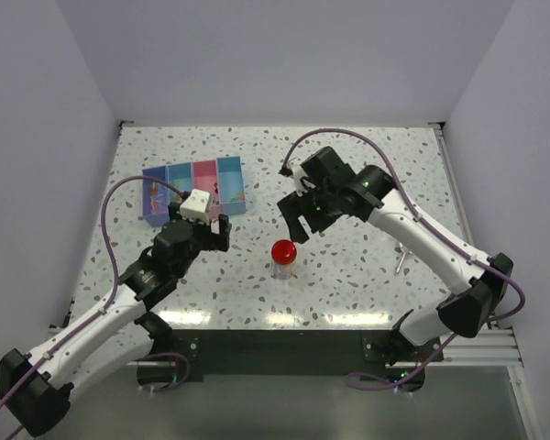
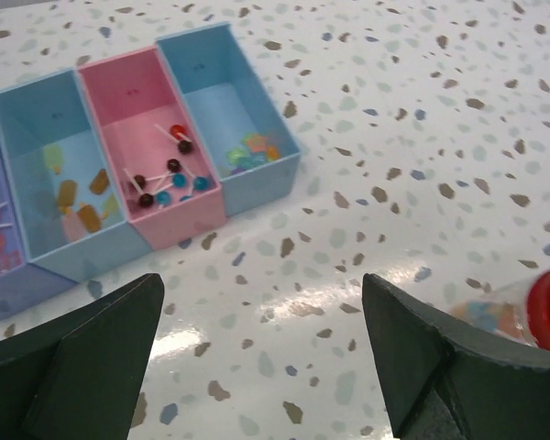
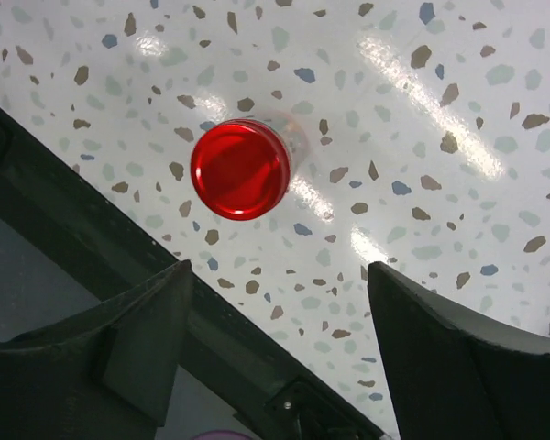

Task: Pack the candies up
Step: Close the bottle lid on the packing bottle.

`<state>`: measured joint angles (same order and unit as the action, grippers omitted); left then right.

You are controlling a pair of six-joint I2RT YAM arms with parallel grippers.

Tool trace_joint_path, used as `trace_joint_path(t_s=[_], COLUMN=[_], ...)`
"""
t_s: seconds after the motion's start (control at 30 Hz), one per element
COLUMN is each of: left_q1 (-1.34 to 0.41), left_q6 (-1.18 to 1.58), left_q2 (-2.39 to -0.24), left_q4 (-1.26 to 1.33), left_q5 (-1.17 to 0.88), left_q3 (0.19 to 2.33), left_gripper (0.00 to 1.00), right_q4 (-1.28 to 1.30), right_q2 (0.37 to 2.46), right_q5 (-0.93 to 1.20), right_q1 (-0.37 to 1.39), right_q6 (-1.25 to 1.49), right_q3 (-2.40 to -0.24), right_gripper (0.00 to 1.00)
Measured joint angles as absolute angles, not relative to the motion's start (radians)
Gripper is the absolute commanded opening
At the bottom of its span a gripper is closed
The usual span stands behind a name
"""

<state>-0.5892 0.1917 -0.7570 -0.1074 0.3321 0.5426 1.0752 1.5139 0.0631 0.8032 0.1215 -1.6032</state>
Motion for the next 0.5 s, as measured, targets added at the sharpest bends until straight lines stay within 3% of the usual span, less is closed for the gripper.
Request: trace_joint_path(t_s=[0.2,0.37,0.5], left_q1=[-0.765,-0.802,-0.805], left_q6=[0.228,0.244,0.243], left_q2=[-0.734,-0.697,-0.685], left_q4=[-0.091,-0.053,-0.007], left_q5=[0.384,0.378,0.348], left_q3=[0.491,0.398,0.363], left_gripper=[0.95,0.96,0.97], right_q4=[0.947,0.852,0.784], right_q2=[1.443,1.446,1.446], right_q5=[0.165,0.224,0.242], right_q1=[0.725,0.726,0.718], right_q6=[0.173,0.203,0.216], right_q3=[-1.417,-1.309,-1.261], right_gripper=[0.64,0.55,0.37])
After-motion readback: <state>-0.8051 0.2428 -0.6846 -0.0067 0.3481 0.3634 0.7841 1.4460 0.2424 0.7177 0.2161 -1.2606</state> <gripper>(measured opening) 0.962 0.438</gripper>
